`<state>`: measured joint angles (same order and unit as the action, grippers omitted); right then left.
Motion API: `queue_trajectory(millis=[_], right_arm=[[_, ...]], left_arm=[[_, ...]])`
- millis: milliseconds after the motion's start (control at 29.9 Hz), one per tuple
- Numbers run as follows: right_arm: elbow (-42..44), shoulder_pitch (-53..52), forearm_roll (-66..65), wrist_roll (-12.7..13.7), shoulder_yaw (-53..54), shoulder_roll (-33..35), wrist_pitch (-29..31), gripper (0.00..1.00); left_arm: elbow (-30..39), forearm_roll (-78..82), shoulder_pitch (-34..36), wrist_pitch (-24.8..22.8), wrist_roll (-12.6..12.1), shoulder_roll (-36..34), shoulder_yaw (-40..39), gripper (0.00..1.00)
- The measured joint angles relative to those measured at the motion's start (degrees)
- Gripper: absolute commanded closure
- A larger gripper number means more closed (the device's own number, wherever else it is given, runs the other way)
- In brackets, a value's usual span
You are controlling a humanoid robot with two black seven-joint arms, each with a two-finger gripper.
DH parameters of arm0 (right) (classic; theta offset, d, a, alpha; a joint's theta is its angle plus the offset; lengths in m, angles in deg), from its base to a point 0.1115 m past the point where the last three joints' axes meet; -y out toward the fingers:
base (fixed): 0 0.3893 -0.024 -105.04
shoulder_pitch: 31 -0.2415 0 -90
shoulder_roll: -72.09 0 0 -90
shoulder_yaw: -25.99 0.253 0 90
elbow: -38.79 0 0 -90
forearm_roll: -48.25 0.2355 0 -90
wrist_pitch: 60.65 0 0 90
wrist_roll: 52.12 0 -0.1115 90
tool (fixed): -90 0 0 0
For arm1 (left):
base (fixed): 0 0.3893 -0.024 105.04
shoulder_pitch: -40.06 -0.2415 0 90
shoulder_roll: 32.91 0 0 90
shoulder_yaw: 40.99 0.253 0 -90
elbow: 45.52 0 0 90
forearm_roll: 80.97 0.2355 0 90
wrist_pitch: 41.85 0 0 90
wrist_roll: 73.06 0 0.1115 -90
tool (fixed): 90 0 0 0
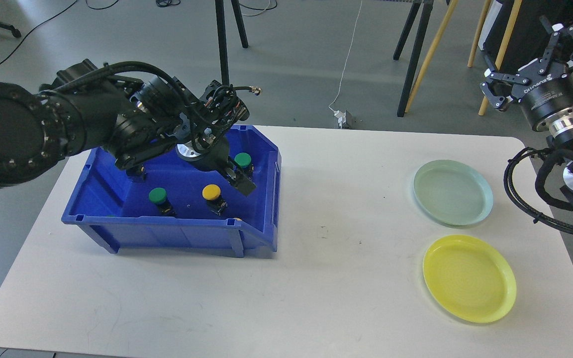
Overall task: Pass button and place on color plate
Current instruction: 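Lower the left gripper and grasp the yellow-capped button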
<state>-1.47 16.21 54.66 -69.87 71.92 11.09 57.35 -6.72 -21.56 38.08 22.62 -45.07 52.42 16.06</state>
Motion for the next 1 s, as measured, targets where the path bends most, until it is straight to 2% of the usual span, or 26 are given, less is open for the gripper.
queue_trajectory(millis=[501,735,802,1002], right_arm=[[-0.1,0.6,0.0,0.0,0.0,0.0,0.0,0.01],[-0.1,0.9,0.0,0.0,0.0,0.0,0.0,0.01],[-0.1,0.9,0.0,0.0,0.0,0.0,0.0,0.01],[-0.1,1.0,0.0,0.0,0.0,-0.1,0.0,0.01]], left_arm=[[-6.3,2.4,-6.0,-0.6,0.0,0.1,0.1,0.00],[-6.7,2.5,-7.2,-0.6,0.0,0.0,0.2,0.02],[-6.7,3.0,-7.5,-0.6,0.0,0.0,0.2,0.04],[-6.6,4.8,-8.5,-0.6,0.0,0.0,0.1,0.20]])
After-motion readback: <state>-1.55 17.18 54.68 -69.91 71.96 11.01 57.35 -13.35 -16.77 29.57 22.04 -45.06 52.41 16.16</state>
